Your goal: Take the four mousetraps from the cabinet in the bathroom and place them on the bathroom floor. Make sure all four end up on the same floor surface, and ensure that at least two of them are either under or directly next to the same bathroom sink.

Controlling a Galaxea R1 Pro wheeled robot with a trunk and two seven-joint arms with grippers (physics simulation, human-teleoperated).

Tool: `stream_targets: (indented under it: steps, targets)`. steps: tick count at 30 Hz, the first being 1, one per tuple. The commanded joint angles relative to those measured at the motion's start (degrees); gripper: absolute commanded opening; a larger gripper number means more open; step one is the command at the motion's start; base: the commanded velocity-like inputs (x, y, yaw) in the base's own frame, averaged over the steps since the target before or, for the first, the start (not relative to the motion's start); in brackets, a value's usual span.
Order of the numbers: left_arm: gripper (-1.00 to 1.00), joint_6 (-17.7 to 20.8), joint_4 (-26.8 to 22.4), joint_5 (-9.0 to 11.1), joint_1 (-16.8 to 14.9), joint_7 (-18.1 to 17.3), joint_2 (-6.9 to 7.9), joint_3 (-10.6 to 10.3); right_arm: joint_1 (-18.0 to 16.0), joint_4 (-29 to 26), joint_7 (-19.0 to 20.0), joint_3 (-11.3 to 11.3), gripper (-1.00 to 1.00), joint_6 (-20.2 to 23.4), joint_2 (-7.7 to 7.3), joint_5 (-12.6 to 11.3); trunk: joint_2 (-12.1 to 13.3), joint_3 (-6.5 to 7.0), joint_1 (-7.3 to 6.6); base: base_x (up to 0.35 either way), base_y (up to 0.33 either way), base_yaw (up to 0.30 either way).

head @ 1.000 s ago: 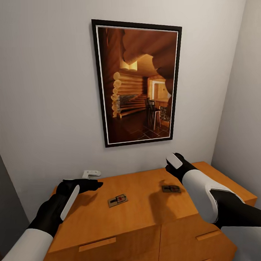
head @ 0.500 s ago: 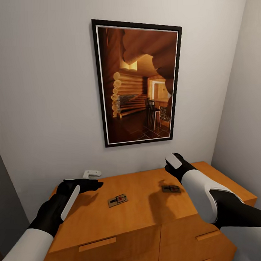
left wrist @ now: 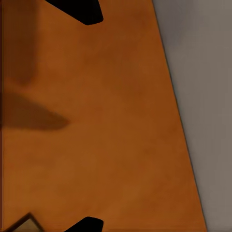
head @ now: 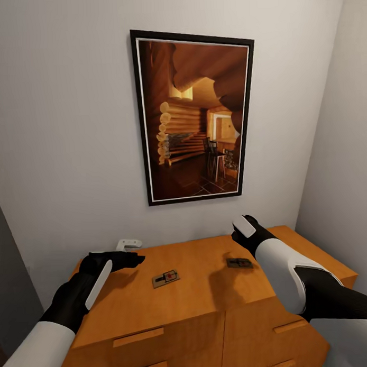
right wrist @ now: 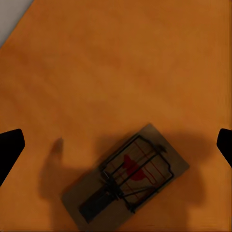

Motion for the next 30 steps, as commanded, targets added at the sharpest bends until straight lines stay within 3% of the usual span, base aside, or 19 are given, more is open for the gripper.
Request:
stream_targets:
  steps: [1, 20, 30]
  targets:
    - [1.00, 0.22, -0.05, -0.01, -0.05, -0.10, 0.05, -0.08, -0.02, -0.14, -0.26, -0.12, 1.00, 0.45, 0.02, -0.01, -0.05, -0.08, 0.00, -0.037, 0.000, 0.000]
    - [1.00, 0.19, -0.01, 0.04, -0.07, -0.07, 0.05, -0.10, -0.02, -0.09, 0.05, -0.08, 1.00, 0.65, 0.17, -0.17, -0.05, -0.08, 0.00, -0.006, 0.000, 0.000]
    - [1.00, 0.15, -0.01, 0.04, -0.06, -0.07, 0.05, -0.07, -0.02, 3.51, 3.73, -0.12, 1.00, 0.04, 0.23, -0.11, -0.05, -0.08, 0.00, 0.000, 0.000, 0.000]
